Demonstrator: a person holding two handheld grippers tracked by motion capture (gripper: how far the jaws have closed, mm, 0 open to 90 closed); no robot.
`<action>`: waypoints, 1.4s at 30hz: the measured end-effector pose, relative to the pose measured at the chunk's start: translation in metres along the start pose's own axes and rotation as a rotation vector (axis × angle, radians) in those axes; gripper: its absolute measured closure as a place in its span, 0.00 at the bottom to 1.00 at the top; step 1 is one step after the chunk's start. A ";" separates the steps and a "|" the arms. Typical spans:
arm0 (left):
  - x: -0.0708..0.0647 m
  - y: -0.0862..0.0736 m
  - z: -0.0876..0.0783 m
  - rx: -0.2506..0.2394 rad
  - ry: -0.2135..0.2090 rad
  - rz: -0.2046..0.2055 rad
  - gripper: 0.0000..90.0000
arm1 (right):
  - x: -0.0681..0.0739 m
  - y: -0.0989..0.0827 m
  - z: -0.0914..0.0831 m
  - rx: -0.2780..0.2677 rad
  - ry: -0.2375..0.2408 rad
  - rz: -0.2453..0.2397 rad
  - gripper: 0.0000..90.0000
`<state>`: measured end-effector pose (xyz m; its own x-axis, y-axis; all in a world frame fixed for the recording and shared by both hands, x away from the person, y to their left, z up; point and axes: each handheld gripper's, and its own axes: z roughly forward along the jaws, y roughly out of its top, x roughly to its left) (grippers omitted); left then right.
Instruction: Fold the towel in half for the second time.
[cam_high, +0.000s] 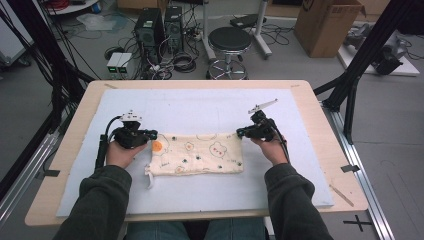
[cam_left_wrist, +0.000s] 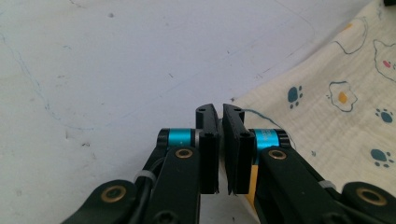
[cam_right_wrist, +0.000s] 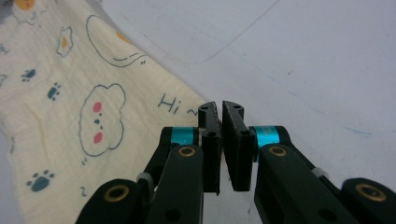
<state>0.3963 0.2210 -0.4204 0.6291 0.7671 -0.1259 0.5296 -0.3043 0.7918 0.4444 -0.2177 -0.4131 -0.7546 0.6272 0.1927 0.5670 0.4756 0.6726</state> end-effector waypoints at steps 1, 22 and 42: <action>0.000 -0.001 0.002 0.008 0.001 -0.002 0.94 | -0.001 0.000 0.002 0.002 0.002 0.007 0.96; -0.004 -0.006 -0.002 -0.008 -0.020 0.010 0.94 | 0.005 -0.001 -0.004 -0.059 0.028 -0.015 0.95; -0.017 -0.007 -0.020 -0.056 -0.051 0.065 0.94 | 0.019 -0.003 -0.019 -0.124 0.069 -0.073 0.95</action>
<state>0.3706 0.2215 -0.4120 0.6903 0.7163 -0.1021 0.4547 -0.3197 0.8313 0.4225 -0.2185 -0.3978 -0.8156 0.5479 0.1859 0.4680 0.4358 0.7688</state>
